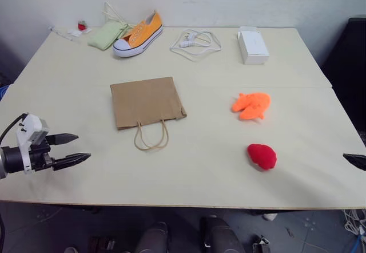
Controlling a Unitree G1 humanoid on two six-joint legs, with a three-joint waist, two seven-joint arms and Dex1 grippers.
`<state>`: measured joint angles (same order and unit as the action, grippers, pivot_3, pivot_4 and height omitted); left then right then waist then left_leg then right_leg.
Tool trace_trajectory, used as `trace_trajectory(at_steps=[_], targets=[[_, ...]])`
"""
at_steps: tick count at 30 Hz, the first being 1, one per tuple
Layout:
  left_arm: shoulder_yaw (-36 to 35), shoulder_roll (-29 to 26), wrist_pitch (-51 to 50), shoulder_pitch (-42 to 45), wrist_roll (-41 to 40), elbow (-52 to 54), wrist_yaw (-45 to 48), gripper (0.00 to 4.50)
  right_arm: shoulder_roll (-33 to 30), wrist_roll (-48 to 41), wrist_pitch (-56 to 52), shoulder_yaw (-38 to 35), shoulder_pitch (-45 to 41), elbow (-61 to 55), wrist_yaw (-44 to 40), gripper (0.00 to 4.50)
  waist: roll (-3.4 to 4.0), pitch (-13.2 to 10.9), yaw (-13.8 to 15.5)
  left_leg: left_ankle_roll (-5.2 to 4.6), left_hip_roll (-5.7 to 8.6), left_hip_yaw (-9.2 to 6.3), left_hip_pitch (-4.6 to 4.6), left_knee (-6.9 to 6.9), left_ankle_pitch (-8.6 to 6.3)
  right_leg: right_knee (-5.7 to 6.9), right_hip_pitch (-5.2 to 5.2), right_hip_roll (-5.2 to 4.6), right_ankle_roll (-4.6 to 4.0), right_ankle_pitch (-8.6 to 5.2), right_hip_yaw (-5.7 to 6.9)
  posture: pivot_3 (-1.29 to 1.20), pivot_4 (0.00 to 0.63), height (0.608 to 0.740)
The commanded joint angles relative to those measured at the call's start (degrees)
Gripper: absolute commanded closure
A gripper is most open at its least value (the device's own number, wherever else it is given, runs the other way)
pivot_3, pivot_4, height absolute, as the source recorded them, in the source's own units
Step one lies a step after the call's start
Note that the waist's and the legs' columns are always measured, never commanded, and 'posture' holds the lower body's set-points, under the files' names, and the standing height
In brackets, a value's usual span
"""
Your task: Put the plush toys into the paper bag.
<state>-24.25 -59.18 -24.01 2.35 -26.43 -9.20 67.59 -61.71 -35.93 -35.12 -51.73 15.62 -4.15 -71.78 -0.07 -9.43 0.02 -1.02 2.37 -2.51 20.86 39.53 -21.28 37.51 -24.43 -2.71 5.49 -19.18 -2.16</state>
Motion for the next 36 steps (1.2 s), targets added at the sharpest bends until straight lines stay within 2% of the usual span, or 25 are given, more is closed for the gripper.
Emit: trace_trajectory(at_steps=[1, 14, 19, 24, 29, 32, 36], targets=[[-2.8, 0.3, 1.5, -1.3, -0.7, 2.1, 0.0, 0.01, 0.0, -1.1, -0.7, -0.5, -1.1, -0.8, 0.3, 0.00, 0.00, 0.0, 0.0, 0.00, 0.00, 0.00, 0.00, 0.00, 0.00, 0.00, 0.00, 0.00, 0.00, 0.00, 0.00, 0.00, 0.150, 0.740], [-1.1, 0.8, 2.8, -0.7, 0.0, 0.9, -2.2, 0.01, 0.5, 0.7, -0.5, -0.7, -0.3, -2.6, 0.0, 0.00, 0.00, 0.0, 0.0, 0.00, 0.00, 0.00, 0.01, 0.00, 0.00, 0.01, -0.02, 0.00, 0.00, 0.00, 0.00, 0.00, 0.150, 0.740], [1.7, 0.6, 4.3, 2.1, 0.8, -0.3, -1.3, 0.01, 1.4, 1.3, 0.0, -2.1, 1.0, -3.4, 0.5, 0.00, 0.00, 0.0, 0.1, 0.00, 0.00, 0.00, 0.01, 0.00, 0.00, 0.00, -0.01, 0.00, 0.00, 0.00, 0.00, 0.00, 0.150, 0.740], [7.8, 1.1, 6.5, 10.3, 1.7, 0.4, 1.2, 0.01, 2.7, -0.8, -1.3, -3.1, 0.3, -7.7, 2.6, 0.00, 0.00, 0.0, 0.5, 0.00, 0.03, 0.01, 0.02, 0.04, 0.01, 0.03, -0.01, -0.01, 0.00, 0.00, 0.01, 0.00, 0.150, 0.740], [18.2, 2.9, 7.7, 22.4, 3.1, 2.8, 8.5, 0.01, 3.6, -9.4, -7.0, 0.0, -1.6, -22.4, 5.7, 0.00, 0.00, 0.0, 0.5, 0.09, 0.01, -0.04, 0.13, 0.12, 0.05, 0.30, -0.10, 0.03, 0.01, 0.01, 0.05, 0.00, 0.150, 0.740], [26.0, 5.3, 15.3, 29.3, 9.2, -0.8, 12.7, 0.01, 3.3, -16.0, -10.3, 5.2, -4.6, -30.8, 9.6, 0.00, -0.02, 0.0, 0.4, 0.09, 0.01, -0.05, 0.21, 0.29, 0.05, 0.34, -0.12, 0.06, 0.02, 0.01, 0.08, 0.00, 0.150, 0.740], [32.9, 9.6, 28.0, 36.3, 17.6, -9.7, 13.7, 0.01, 3.4, -17.6, -9.8, 13.4, -9.8, -37.0, 15.4, 0.00, -0.02, 0.0, 0.1, 0.10, 0.01, -0.06, 0.25, 0.40, 0.05, 0.35, -0.13, 0.09, 0.02, 0.01, 0.10, 0.00, 0.150, 0.740]])
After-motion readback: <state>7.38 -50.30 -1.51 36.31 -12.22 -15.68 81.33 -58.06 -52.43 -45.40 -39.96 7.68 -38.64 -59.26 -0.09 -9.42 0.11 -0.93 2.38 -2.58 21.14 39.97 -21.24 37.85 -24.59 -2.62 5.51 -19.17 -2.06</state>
